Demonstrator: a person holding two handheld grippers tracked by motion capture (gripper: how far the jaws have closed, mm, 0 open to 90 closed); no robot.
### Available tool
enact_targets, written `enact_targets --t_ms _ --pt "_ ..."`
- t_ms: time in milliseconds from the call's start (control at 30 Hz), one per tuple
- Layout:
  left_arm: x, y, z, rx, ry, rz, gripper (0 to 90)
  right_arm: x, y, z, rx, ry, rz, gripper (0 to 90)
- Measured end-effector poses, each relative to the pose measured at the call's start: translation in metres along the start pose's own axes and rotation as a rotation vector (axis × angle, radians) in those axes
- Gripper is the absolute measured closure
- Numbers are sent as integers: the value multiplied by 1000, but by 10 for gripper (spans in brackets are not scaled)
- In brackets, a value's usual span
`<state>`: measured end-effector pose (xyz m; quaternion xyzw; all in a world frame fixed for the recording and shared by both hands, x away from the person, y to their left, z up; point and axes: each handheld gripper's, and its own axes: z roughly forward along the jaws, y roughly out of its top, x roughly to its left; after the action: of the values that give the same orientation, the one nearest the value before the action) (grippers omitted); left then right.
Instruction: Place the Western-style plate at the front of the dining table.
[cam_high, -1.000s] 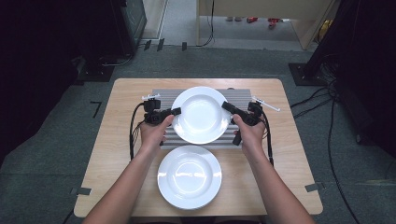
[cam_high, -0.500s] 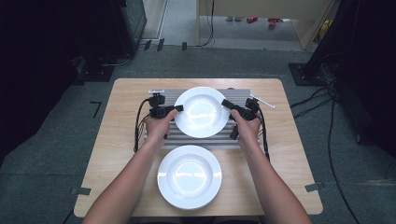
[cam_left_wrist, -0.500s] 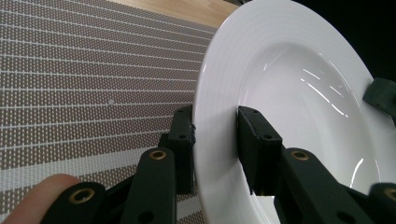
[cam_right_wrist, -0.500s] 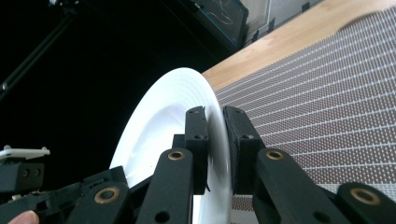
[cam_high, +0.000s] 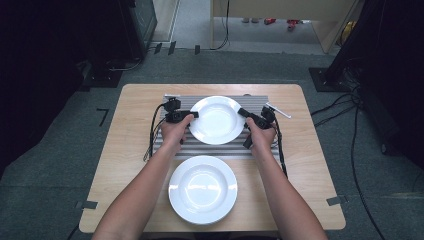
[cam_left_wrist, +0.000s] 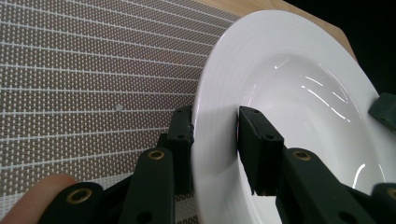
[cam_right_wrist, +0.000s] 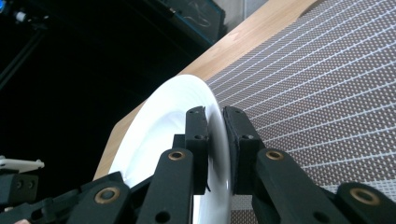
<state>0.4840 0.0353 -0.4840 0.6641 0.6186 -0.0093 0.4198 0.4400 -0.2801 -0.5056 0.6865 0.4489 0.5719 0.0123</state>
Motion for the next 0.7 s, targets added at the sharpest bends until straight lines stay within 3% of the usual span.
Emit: enact_targets --t_ms 367,700 --pt "4 0 8 27 28 -7 679 -8 -4 9 -1 -31 15 818" --pt "-1 -4 15 39 26 16 681 -14 -2 8 -5 -52 -20 807"
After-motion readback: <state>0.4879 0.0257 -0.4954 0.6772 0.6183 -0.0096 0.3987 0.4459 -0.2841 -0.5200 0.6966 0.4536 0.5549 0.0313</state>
